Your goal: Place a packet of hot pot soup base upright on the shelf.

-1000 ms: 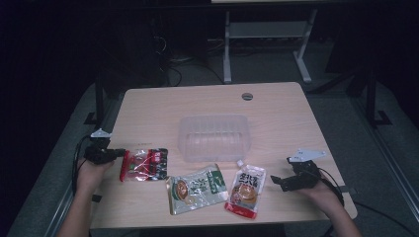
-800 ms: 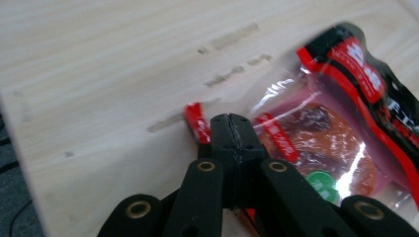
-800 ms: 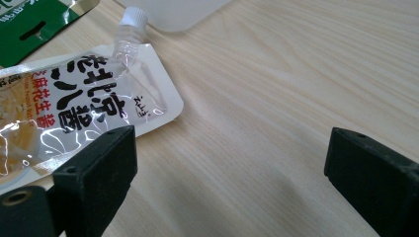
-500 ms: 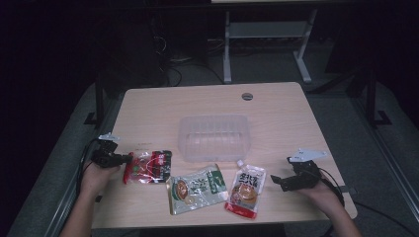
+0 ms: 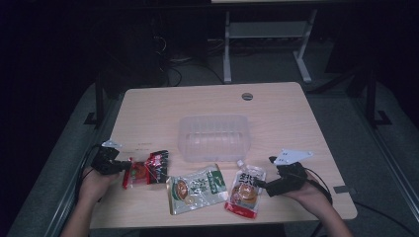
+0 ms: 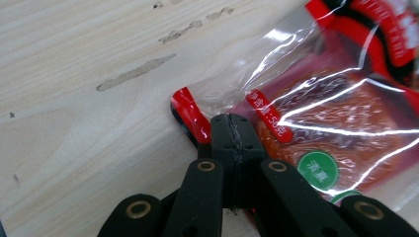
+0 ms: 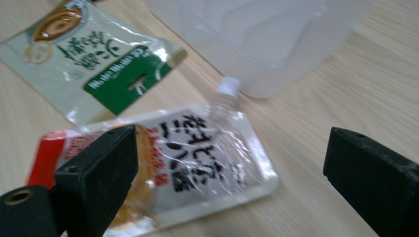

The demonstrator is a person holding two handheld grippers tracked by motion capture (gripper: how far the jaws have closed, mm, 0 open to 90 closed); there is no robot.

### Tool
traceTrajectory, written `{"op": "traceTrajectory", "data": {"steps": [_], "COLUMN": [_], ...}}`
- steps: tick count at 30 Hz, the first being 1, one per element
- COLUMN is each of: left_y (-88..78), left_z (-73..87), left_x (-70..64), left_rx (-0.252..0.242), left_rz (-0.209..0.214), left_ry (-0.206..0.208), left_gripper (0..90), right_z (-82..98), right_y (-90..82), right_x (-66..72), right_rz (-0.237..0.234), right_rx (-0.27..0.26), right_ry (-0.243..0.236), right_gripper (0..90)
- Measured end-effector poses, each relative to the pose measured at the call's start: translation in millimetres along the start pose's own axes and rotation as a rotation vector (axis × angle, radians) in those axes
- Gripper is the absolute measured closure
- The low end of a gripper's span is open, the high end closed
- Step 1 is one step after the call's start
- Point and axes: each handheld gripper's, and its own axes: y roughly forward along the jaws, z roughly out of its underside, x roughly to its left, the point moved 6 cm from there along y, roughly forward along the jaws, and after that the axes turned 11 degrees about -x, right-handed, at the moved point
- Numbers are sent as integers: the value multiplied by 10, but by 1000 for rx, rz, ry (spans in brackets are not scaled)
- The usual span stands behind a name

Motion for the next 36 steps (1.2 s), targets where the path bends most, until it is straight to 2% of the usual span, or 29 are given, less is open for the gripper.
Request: {"op": "traceTrajectory", "data": {"steps": [2, 4, 5, 7, 8, 12, 15, 18, 21, 22, 26, 28, 31, 32, 36], "left_y": [-2, -1, -1, -5, -18, -27, -20, -20, -22, -23, -50, -61, -60, -53, -23], "left_z": [8, 9, 8, 16, 35, 39, 31, 30, 35, 36, 83, 97, 93, 91, 69], "left_x": [6, 10, 11, 9, 18, 69, 66, 67, 73, 70, 0, -36, -64, -69, -82], "left_rx": [3, 3, 6, -3, -15, -18, -14, -14, -19, -20, -35, -32, -23, -28, -39], "left_rz": [0, 1, 2, -2, 3, 8, -3, -6, -5, -8, 24, 31, 36, 40, 55], "left_ry": [0, -5, -6, 9, -3, -9, 8, 5, -16, -8, -45, -44, -11, -13, -10], "left_gripper": [900, 900, 900, 900, 900, 900, 900, 900, 900, 900, 900, 900, 900, 900, 900], "right_z": [-24, -112, -112, -164, -196, -265, -290, -288, -276, -279, -308, -332, -396, -449, -570], "right_y": [13, 58, 58, 108, 152, 273, 341, 369, 397, 397, 419, 456, 544, 612, 849], "right_x": [32, 147, 147, 222, 272, 369, 441, 479, 504, 512, 546, 582, 656, 709, 856], "right_rz": [-5, -51, -51, -89, -116, -158, -181, -190, -201, -203, -219, -233, -265, -288, -336], "right_rx": [-1, -13, -13, -25, -26, -33, -28, -21, -11, -10, -20, -21, -26, -32, -29], "right_ry": [-4, -7, -7, 7, 14, 31, 18, 26, 12, 15, 26, 26, 33, 33, 32], "right_gripper": [69, 77, 77, 78, 78, 80, 81, 81, 80, 80, 81, 81, 85, 127, 131]}}
